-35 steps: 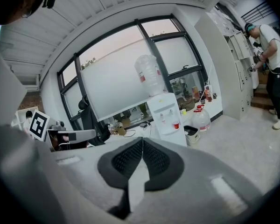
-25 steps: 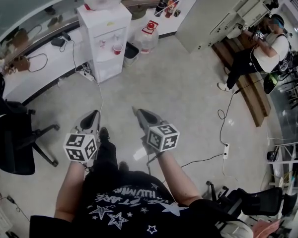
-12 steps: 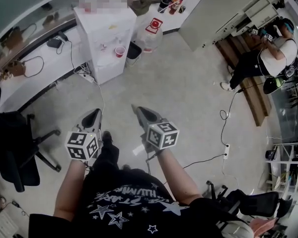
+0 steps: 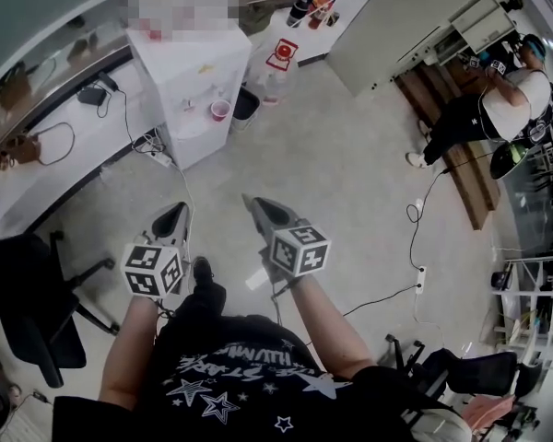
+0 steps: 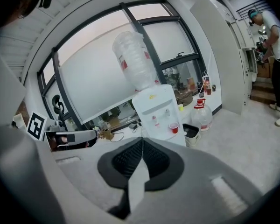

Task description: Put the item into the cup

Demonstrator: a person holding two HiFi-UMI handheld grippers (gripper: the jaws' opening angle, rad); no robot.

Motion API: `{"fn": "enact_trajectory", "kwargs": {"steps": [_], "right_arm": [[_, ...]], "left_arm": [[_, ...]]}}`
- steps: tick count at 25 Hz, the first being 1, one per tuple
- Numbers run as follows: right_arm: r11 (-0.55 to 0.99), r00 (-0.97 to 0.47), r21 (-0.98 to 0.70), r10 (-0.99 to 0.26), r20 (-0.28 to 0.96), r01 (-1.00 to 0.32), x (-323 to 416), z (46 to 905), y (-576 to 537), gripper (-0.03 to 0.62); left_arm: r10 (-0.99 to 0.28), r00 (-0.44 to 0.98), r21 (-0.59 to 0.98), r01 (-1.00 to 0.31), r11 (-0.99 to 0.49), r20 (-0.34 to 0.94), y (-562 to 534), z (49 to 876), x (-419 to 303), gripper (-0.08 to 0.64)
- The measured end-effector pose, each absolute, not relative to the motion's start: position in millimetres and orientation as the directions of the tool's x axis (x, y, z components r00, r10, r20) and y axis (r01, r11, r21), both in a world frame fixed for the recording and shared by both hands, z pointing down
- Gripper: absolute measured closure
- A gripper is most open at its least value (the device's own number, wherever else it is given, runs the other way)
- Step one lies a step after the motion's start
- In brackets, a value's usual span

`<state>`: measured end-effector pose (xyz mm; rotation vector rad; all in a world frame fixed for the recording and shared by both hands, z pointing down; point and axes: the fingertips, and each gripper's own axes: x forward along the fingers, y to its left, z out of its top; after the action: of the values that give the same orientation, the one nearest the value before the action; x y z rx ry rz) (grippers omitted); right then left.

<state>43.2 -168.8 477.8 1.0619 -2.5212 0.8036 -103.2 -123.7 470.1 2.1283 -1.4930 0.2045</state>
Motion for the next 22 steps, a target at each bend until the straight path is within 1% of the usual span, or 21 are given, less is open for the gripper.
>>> {"fn": "enact_trajectory", "kwargs": {"steps": [7,12,22], "right_arm": [[0.529,-0.647,-0.372,-0.607,0.463,-0.763,37.3,475.3,-202.1,0.591],[0.524,-0.63,-0.35,-0.62,0.468,-0.776,23.4,473.7,-221.4,0.591],[0.51,-0.615,-0.346,-0.619,0.489,-0.788,13.3,478.8,-231.7,0.591]], "left_arm": [[-0.818,0.414,0.344,-0.895,-0.285,0.399,-158.8,469.7,-119.1,0.551],[-0.81,0.44,0.35,-0.883,-0.313,0.387,-179.7,472.4,-131.9,0.552],[-0.809,0.435,0.398,-0.875,-0.276,0.396,-189.5,485.1,-150.1,0.551]]}}
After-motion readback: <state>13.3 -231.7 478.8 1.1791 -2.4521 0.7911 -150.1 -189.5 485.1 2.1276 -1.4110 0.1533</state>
